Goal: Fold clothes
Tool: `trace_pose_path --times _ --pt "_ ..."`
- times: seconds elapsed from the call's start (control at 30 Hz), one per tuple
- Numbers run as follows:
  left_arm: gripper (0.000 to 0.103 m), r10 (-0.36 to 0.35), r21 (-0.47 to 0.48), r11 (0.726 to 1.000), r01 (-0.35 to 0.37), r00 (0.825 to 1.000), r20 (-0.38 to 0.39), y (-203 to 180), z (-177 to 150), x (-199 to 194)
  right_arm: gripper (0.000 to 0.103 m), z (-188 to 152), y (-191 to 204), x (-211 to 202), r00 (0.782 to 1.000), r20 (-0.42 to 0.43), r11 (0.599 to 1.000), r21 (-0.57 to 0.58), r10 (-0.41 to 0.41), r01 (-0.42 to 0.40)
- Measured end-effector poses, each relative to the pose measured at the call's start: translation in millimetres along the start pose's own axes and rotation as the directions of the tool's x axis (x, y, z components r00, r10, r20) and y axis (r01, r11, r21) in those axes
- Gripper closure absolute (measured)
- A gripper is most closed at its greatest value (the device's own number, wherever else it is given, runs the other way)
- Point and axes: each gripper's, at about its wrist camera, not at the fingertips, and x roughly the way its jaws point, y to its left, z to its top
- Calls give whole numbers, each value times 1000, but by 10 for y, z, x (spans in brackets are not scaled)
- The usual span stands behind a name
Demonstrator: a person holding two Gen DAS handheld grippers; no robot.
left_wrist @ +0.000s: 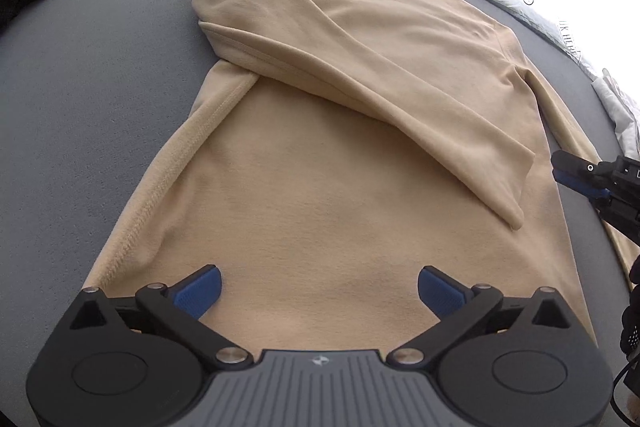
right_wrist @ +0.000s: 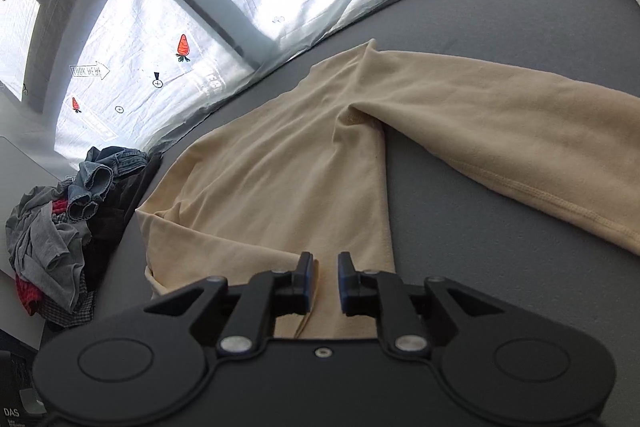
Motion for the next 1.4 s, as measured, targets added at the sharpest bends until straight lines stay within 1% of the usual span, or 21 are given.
trace_pose_path --times 0.03,0.07,0.2,0.27,0.3,0.33,0.37,0.43,0.53,0.6,0.67,0.77,0.8,0.83,0.9,0.97,1.07,1.13,1.23,1.3,1.4 --pt "0 8 8 1000 -8 1000 0 -18 -4 7 70 4 39 50 1000 -14 1000 -20 5 -5" --pt "0 16 17 1000 -16 1000 0 -36 -8 14 67 3 76 100 1000 -28 999 -42 -3 1" --pt "0 51 54 997 -51 999 0 -111 -26 42 68 -18 159 229 998 -66 994 -108 -13 6" --pt "0 83 96 992 -82 997 -1 -179 -47 68 77 -28 173 262 997 -75 993 -119 -16 7" --pt "0 99 112 989 -98 995 -1 -206 -58 77 89 -31 178 273 997 -79 992 -129 -16 6" --pt "0 109 120 987 -109 994 1 -221 -65 82 98 -31 185 267 997 -76 990 -142 -17 6" --pt "0 111 118 987 -110 994 1 -221 -61 83 99 -29 194 251 998 -68 988 -156 -18 7" --pt "0 113 114 987 -112 994 2 -217 -55 85 100 3 203 165 999 -34 986 -168 2 -8" --pt "0 109 112 988 -109 994 3 -203 -59 82 100 121 204 -39 998 53 987 -162 18 -9" --pt "0 109 114 987 -109 994 3 -200 -62 80 100 246 144 -216 992 128 991 -131 2 15" --pt "0 110 115 987 -109 994 2 -197 -65 79 100 375 52 -399 979 204 996 -81 -18 35" --pt "0 112 118 987 -111 994 2 -193 -69 77 100 556 -174 -648 951 301 998 7 -69 70" --pt "0 113 118 987 -112 994 2 -192 -70 77 100 594 -250 -704 942 320 995 24 -100 98" --pt "0 114 119 986 -113 994 2 -191 -71 77 100 623 -326 -750 932 335 991 38 -137 131" --pt "0 114 119 986 -114 993 2 -187 -73 76 100 635 -497 -750 929 306 978 77 -207 193" --pt "0 115 119 986 -114 993 2 -180 -74 74 99 614 -664 -719 927 261 962 113 -270 248" --pt "0 116 122 986 -115 993 0 -169 -68 74 90 467 -813 -663 921 205 941 144 -331 306" --pt "0 119 123 985 -117 993 -3 -172 -65 71 80 374 -880 -641 923 182 936 164 -339 312" --pt "0 121 117 986 -117 992 -21 -168 -37 65 68 303 -927 -599 928 163 935 181 -335 306" --pt "0 121 101 988 -116 992 -41 -189 19 88 64 306 -937 -579 930 163 936 184 -329 299" --pt "0 120 71 991 -117 992 -36 -222 105 46 57 336 -941 -553 934 166 940 186 -317 286"
